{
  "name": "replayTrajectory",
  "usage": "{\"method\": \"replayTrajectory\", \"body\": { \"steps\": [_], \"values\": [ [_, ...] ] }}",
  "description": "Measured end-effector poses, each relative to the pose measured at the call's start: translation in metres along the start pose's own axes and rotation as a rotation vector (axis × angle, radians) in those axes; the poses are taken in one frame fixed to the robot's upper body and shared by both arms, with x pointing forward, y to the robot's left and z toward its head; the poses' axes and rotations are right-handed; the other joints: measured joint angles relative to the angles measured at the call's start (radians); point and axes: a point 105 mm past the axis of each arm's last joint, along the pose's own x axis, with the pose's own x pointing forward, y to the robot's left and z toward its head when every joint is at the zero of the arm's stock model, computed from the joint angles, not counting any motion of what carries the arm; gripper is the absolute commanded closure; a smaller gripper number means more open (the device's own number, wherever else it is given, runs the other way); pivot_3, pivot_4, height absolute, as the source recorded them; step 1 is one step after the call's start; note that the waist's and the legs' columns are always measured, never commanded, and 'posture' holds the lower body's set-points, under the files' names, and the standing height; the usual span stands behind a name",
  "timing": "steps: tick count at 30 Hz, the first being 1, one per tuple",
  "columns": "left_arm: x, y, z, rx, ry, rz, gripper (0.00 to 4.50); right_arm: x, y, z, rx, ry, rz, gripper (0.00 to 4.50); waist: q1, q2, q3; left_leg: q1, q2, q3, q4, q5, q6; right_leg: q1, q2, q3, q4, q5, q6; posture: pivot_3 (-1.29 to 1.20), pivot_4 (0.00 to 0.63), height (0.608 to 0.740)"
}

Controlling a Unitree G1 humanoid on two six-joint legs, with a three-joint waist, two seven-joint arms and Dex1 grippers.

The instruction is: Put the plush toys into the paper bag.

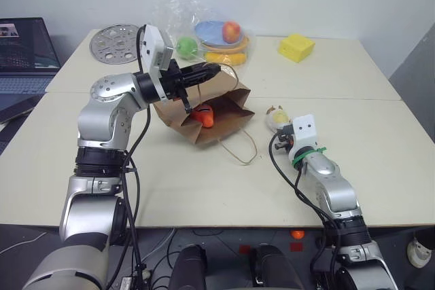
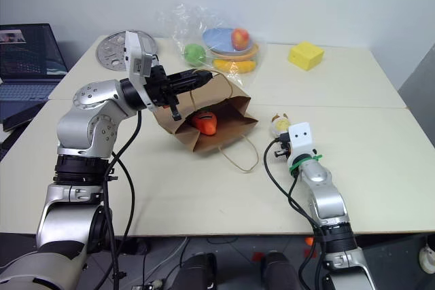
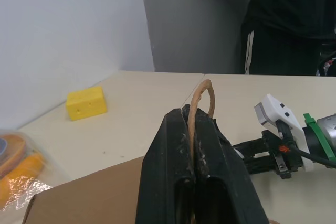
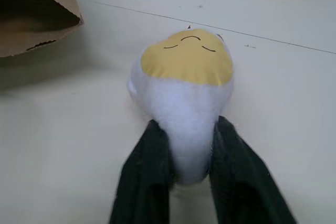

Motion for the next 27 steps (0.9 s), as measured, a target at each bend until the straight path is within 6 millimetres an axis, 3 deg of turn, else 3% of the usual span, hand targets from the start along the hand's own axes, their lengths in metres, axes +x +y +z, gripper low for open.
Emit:
{"method": "replayTrajectory", "body": {
  "steps": [3,8,14,20,27],
  "values": [
    [0.000,0.001,0.000,0.000,0.000,0.006,4.50,-0.005,-0.001,0.012,-0.038,-0.039,0.065,4.48,0.000,0.000,0.000,0.000,0.000,0.000,0.000,0.000,0.000,0.000,0.000,0.000,0.000,0.000,0.000,0.00,0.150,0.740],
    [0.000,0.001,0.000,0.000,0.001,0.009,4.50,-0.032,0.023,0.050,-0.068,-0.092,0.338,4.48,0.002,0.000,0.000,0.000,0.001,-0.001,0.000,0.000,0.000,0.000,0.000,-0.001,0.000,0.000,0.000,0.00,0.150,0.740],
    [-0.001,0.002,0.000,0.006,-0.003,0.010,4.50,-0.048,0.044,0.058,-0.049,-0.015,0.481,4.48,0.002,0.000,0.000,0.000,0.000,0.000,0.000,0.000,0.000,0.000,0.000,0.000,0.000,0.000,0.000,0.00,0.150,0.740],
    [0.000,0.001,-0.001,0.004,-0.002,0.002,4.50,-0.040,0.075,0.075,-0.027,-0.023,0.567,4.48,0.002,0.000,0.000,0.000,0.000,0.000,0.000,0.000,0.000,0.000,0.000,0.000,0.000,0.000,0.000,0.00,0.150,0.740],
    [0.002,-0.002,-0.001,0.003,-0.005,-0.013,4.50,0.003,0.096,0.085,0.022,-0.038,0.552,4.48,0.001,0.000,0.000,0.000,0.000,0.000,0.000,0.000,0.000,0.000,0.000,-0.001,0.000,0.000,0.000,0.00,0.150,0.740]
  ]
}}
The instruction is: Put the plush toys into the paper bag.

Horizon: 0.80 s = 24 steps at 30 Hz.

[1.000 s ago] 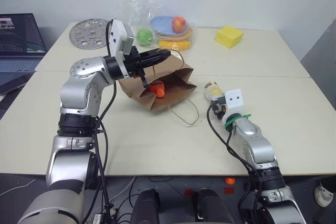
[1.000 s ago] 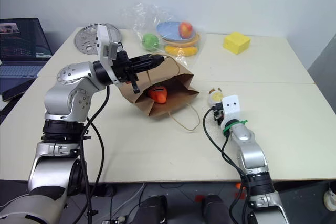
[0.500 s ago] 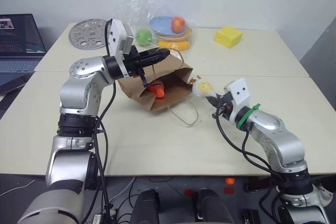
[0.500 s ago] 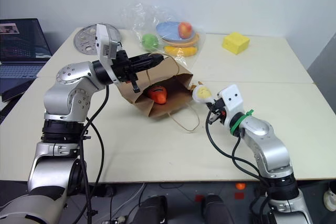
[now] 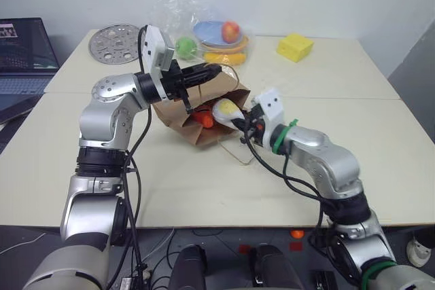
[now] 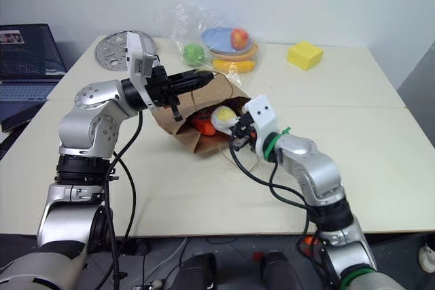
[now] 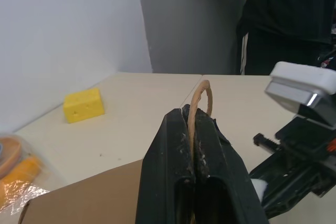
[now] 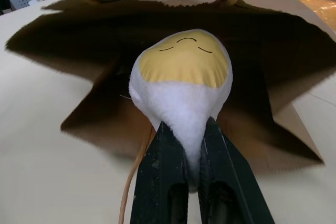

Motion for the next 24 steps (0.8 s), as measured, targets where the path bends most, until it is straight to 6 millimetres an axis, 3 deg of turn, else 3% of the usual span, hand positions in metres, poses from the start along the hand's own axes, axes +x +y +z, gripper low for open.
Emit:
{"method": "replayTrajectory", "body": {
  "steps": [8,12,17,21,24],
  "values": [
    [0.000,-0.002,0.001,-0.005,0.004,-0.009,4.50,0.049,-0.020,0.003,-0.012,-0.021,-0.058,4.48,-0.002,0.000,0.000,0.000,0.000,0.000,0.000,0.000,0.000,-0.001,0.000,0.000,0.001,0.000,0.000,0.00,0.150,0.740],
    [0.001,-0.005,0.004,0.008,-0.001,-0.020,4.50,0.060,-0.031,0.012,-0.023,-0.079,-0.114,4.48,-0.002,0.000,0.000,0.000,0.001,0.000,-0.001,0.000,0.000,-0.001,0.000,-0.001,0.001,0.000,0.000,0.00,0.150,0.740],
    [0.000,-0.005,0.003,0.001,0.003,-0.020,4.50,0.068,-0.032,-0.014,-0.002,-0.034,-0.135,4.48,-0.002,0.000,0.000,0.000,0.000,0.000,-0.002,0.000,0.000,-0.001,0.000,-0.001,0.001,0.000,0.000,0.00,0.150,0.740],
    [-0.001,-0.006,0.001,-0.013,0.010,-0.022,4.50,0.071,-0.028,-0.020,-0.012,-0.026,-0.124,4.48,-0.003,0.000,0.000,0.000,0.001,0.000,-0.002,0.000,0.000,-0.001,0.000,-0.001,0.001,0.000,0.000,0.00,0.150,0.740],
    [-0.001,-0.006,0.001,-0.012,0.009,-0.024,4.50,0.070,-0.025,-0.023,-0.010,-0.027,-0.102,3.62,-0.002,0.000,0.000,0.000,0.001,-0.001,-0.001,0.000,0.000,-0.001,0.000,-0.001,0.001,0.000,0.000,0.00,0.150,0.740]
  ]
}}
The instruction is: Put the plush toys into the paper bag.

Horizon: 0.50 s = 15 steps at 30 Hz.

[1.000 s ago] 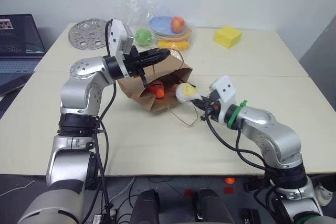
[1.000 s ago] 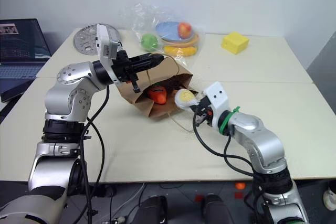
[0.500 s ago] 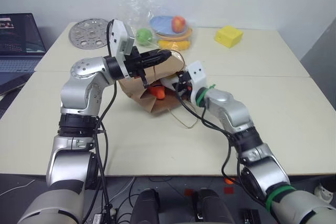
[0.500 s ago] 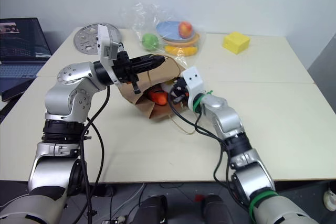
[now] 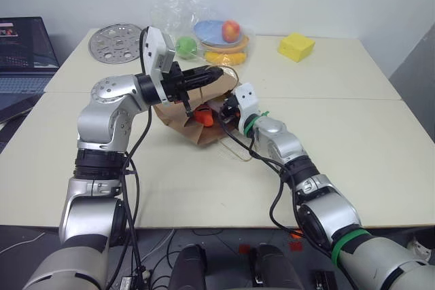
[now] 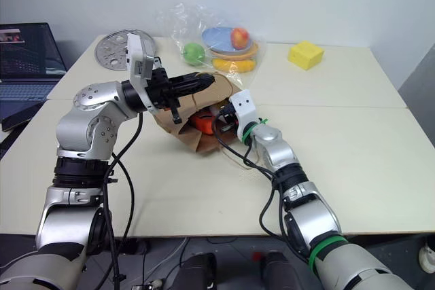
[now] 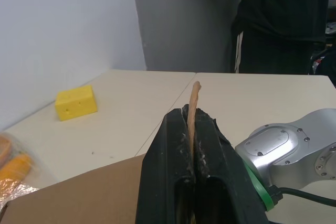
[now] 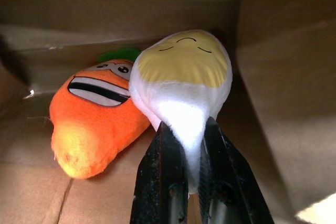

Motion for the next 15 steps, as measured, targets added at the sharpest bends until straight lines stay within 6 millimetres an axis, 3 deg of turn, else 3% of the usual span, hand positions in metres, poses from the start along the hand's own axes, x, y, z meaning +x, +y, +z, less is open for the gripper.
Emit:
{"method": "replayTrajectory", "body": {
  "steps": [5,10,12,15],
  "values": [
    [0.000,-0.001,0.000,0.001,0.000,-0.006,4.50,-0.012,0.004,0.001,-0.008,-0.024,0.039,1.85,0.001,0.000,0.000,0.000,0.000,0.000,0.000,0.000,0.000,0.000,0.000,0.000,0.000,0.000,0.000,0.00,0.150,0.740],
    [0.000,-0.002,0.000,-0.001,-0.001,-0.011,4.50,-0.040,0.002,0.014,-0.032,-0.063,0.045,0.08,0.001,0.000,0.000,0.000,0.000,0.000,0.000,0.000,0.000,0.000,0.000,0.000,0.000,0.000,0.000,0.00,0.150,0.740],
    [0.000,-0.001,-0.001,-0.001,0.001,-0.010,4.50,-0.051,0.004,0.019,-0.031,-0.074,0.051,0.04,0.001,0.000,0.000,0.000,0.000,0.000,0.000,0.000,0.000,0.000,0.000,0.000,0.000,0.000,0.000,0.00,0.150,0.740],
    [-0.001,-0.002,-0.002,-0.003,0.000,-0.011,4.50,-0.084,0.013,0.019,-0.028,-0.061,0.097,0.04,0.004,0.000,0.000,0.000,0.000,0.000,0.000,0.000,0.000,0.000,0.000,0.000,0.000,0.000,0.000,0.00,0.150,0.740]
  ]
}}
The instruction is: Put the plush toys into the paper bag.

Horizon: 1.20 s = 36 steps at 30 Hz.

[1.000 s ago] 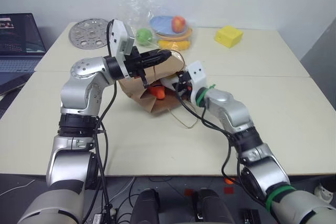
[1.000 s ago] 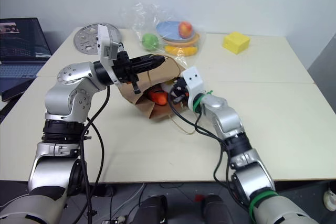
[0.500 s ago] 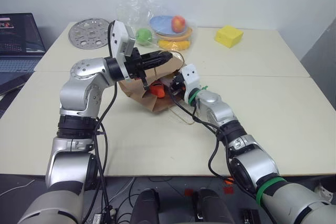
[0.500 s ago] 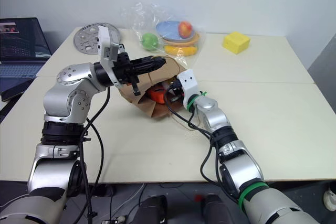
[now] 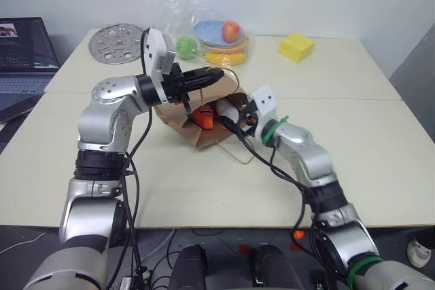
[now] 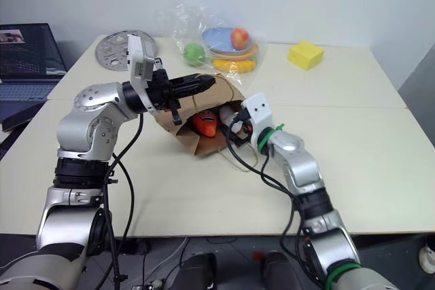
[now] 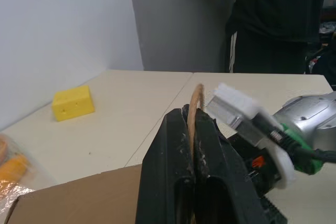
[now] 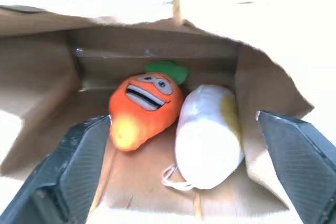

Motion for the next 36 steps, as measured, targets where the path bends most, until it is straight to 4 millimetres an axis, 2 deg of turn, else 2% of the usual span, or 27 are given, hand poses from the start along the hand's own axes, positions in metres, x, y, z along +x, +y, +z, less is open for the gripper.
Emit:
{"method": "replayTrajectory", "body": {
  "steps": [4,6,10,14,17,18,19,25,28,33,36],
  "values": [
    [0.000,0.000,0.000,-0.001,0.000,0.001,4.50,-0.025,0.025,-0.012,-0.003,0.096,0.118,0.04,-0.001,0.000,0.000,0.000,0.000,0.000,0.001,0.000,0.000,0.000,0.000,0.000,0.000,0.000,0.000,0.00,0.150,0.740],
    [0.000,0.000,0.000,-0.001,-0.001,0.001,4.50,-0.029,0.037,-0.022,0.018,0.145,0.161,0.04,-0.003,0.000,0.000,0.001,0.000,0.000,0.001,0.000,0.000,0.000,0.000,0.001,0.000,0.000,-0.001,0.00,0.150,0.740],
    [0.000,0.000,-0.001,-0.003,-0.002,0.001,4.50,-0.027,0.049,-0.039,0.019,0.209,0.191,0.04,-0.004,0.000,0.000,0.001,0.000,0.000,0.001,0.000,0.000,0.000,0.000,0.001,0.000,0.000,-0.001,0.00,0.150,0.740],
    [0.001,0.000,-0.001,-0.004,-0.004,0.000,4.50,-0.017,0.048,-0.060,0.018,0.273,0.166,0.04,-0.002,0.000,0.000,0.001,-0.001,0.001,0.002,0.000,0.000,0.000,0.000,0.002,-0.001,0.000,-0.001,0.00,0.150,0.740],
    [0.001,0.000,-0.001,-0.004,-0.003,0.002,4.50,-0.015,0.044,-0.068,0.003,0.297,0.156,0.60,-0.001,0.000,0.000,0.000,-0.001,0.001,0.001,0.000,0.000,0.000,0.000,0.002,-0.001,0.000,0.000,0.00,0.150,0.740],
    [0.001,0.000,-0.001,-0.003,-0.002,0.004,4.50,-0.015,0.042,-0.069,-0.013,0.301,0.147,0.99,0.000,0.000,0.000,0.000,-0.001,0.000,0.001,0.000,0.000,0.000,0.000,0.001,-0.001,0.000,0.000,0.00,0.150,0.740],
    [0.000,0.001,-0.001,-0.002,-0.001,0.007,4.50,-0.015,0.040,-0.070,-0.018,0.303,0.142,1.18,0.000,0.000,0.000,0.000,-0.001,0.000,0.001,0.000,0.000,0.000,0.000,0.001,-0.001,0.000,0.000,0.00,0.150,0.740],
    [-0.001,-0.001,-0.001,0.006,0.001,0.016,4.50,-0.023,0.025,-0.071,-0.107,0.311,0.116,3.37,-0.001,0.000,0.000,0.000,-0.001,0.000,0.001,0.000,0.000,0.000,0.000,0.001,-0.001,0.000,0.000,0.00,0.150,0.740],
    [-0.002,-0.001,-0.002,0.004,0.003,0.023,4.50,-0.025,0.028,-0.075,-0.097,0.303,0.137,4.44,-0.001,0.000,0.000,0.000,-0.001,0.000,0.001,0.000,0.000,0.000,0.000,0.001,-0.001,0.000,0.000,0.00,0.150,0.740],
    [-0.002,0.001,-0.001,0.003,0.002,0.034,4.50,-0.025,0.024,-0.062,-0.081,0.247,0.135,4.44,-0.001,0.000,0.000,0.000,-0.001,0.000,0.002,0.000,0.000,0.000,0.000,0.001,-0.001,0.000,0.000,0.00,0.150,0.740],
    [-0.001,0.007,0.007,0.012,-0.015,0.043,4.50,-0.029,0.015,-0.030,-0.094,0.152,0.119,4.44,0.000,0.000,0.000,0.000,-0.001,0.000,0.002,0.000,0.000,0.000,0.000,0.001,-0.001,0.000,0.000,0.00,0.150,0.740]
  ]
}}
